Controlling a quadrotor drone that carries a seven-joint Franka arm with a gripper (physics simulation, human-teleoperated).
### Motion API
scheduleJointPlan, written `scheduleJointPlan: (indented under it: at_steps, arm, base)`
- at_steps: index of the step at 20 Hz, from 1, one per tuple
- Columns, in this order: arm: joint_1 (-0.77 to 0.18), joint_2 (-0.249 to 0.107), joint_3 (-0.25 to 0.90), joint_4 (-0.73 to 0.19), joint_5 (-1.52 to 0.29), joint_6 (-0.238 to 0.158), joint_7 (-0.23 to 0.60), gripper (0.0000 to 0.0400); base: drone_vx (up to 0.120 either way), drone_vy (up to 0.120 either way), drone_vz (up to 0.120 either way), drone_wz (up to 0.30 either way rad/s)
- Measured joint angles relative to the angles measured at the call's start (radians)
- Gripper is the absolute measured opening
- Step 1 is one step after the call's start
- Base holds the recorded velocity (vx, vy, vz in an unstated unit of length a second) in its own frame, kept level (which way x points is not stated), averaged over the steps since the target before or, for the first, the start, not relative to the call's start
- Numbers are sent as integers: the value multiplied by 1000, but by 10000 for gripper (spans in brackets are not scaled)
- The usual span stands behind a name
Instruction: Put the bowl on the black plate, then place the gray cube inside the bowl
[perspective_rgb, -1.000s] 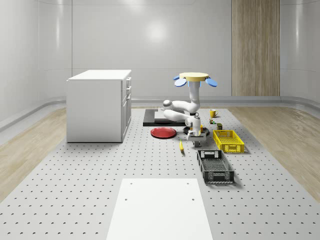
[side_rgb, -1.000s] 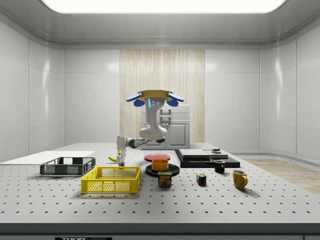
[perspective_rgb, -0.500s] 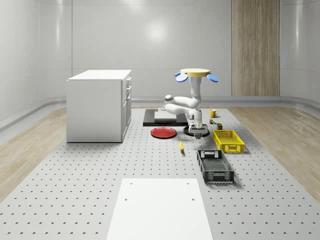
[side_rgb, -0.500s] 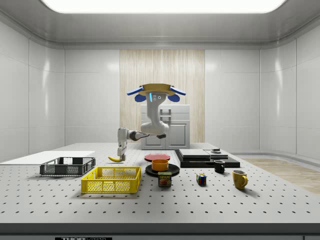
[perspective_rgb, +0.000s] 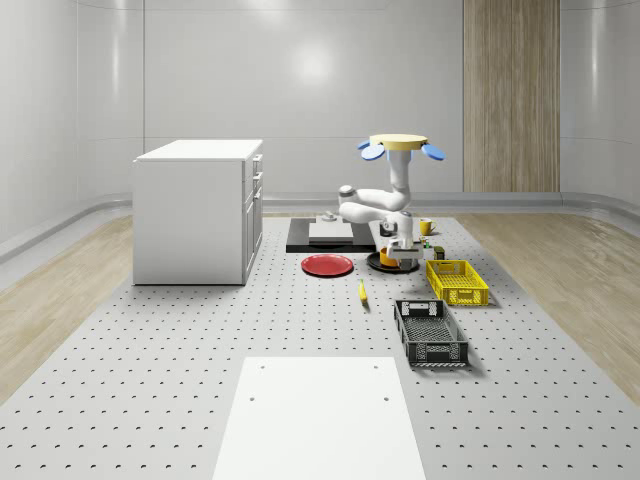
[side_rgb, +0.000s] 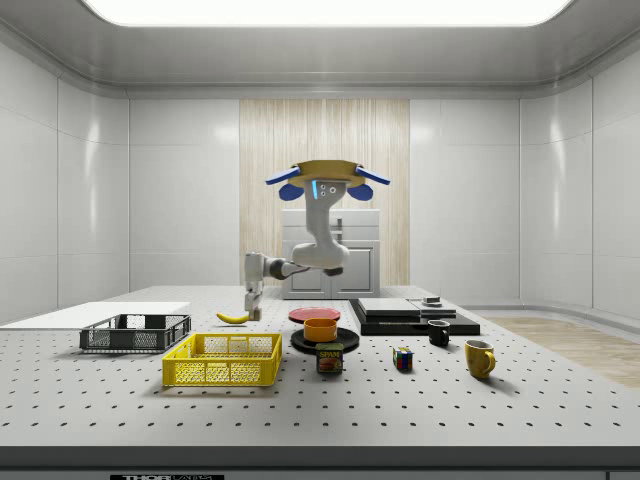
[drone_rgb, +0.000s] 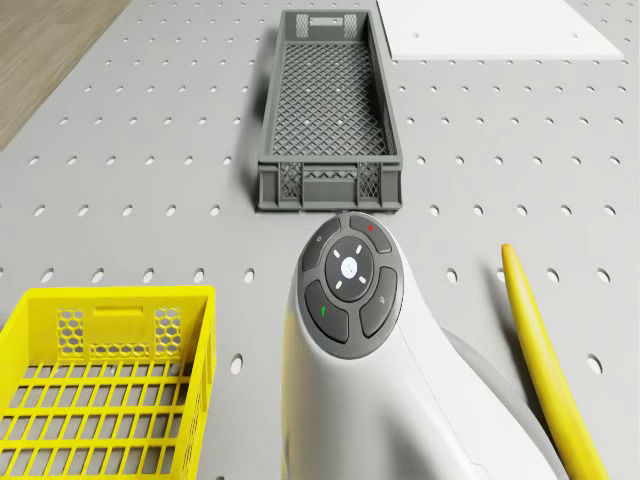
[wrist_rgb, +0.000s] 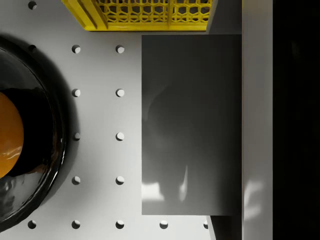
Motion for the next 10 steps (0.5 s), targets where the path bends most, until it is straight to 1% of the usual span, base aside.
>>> scheduleJointPlan:
  at_steps: [10]
  arm:
    - [-1,-4,2,0,3,3,1,250]
  base:
    - [-120,0,0,0]
